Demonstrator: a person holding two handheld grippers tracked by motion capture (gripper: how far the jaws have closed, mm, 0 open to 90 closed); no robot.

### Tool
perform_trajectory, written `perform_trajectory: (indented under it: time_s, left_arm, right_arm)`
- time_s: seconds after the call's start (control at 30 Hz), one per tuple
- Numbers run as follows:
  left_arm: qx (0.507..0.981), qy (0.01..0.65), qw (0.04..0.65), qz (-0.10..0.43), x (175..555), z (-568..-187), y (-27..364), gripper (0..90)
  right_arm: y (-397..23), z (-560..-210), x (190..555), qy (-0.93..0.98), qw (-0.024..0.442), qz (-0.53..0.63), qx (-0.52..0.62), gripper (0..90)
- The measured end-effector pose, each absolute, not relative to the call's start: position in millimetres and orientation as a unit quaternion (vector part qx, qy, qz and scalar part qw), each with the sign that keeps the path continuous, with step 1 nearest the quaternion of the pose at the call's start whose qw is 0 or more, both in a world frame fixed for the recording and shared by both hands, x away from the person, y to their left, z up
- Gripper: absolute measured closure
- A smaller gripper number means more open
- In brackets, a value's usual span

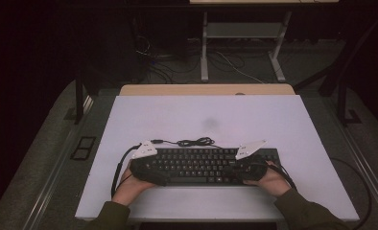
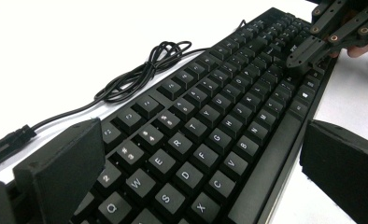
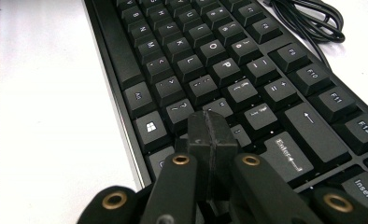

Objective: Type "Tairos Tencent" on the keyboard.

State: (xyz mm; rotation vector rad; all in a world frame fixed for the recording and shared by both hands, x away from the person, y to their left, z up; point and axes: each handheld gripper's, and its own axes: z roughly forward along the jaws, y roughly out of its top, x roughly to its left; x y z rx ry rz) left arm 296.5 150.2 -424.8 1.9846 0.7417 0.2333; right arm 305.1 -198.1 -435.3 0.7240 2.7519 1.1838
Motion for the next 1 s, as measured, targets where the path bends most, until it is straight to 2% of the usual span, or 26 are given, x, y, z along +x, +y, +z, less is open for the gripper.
perform_trajectory:
  time_s: [0.3, 0.47, 0.73, 1.0]
  left_arm:
    - [0.817, 0.308, 0.478, 0.094, 302.4, -425.3, 145.1, 0.5]
    - [0.823, 0.303, 0.471, 0.096, 306.0, -425.6, 140.4, 7.2]
    - [0.822, 0.311, 0.468, 0.093, 311.2, -426.7, 132.5, 21.6]
    - [0.824, 0.312, 0.464, 0.087, 317.6, -427.7, 124.6, 48.9]
  right_arm:
    - [-198.6, -435.7, 305.4, 0.892, 0.030, 0.385, 0.235, 89.7]
    - [-198.7, -435.8, 305.5, 0.892, 0.030, 0.385, 0.235, 89.7]
    - [-198.8, -435.8, 305.5, 0.891, 0.028, 0.386, 0.237, 89.7]
    - [-199.0, -435.9, 305.7, 0.891, 0.026, 0.386, 0.238, 89.7]
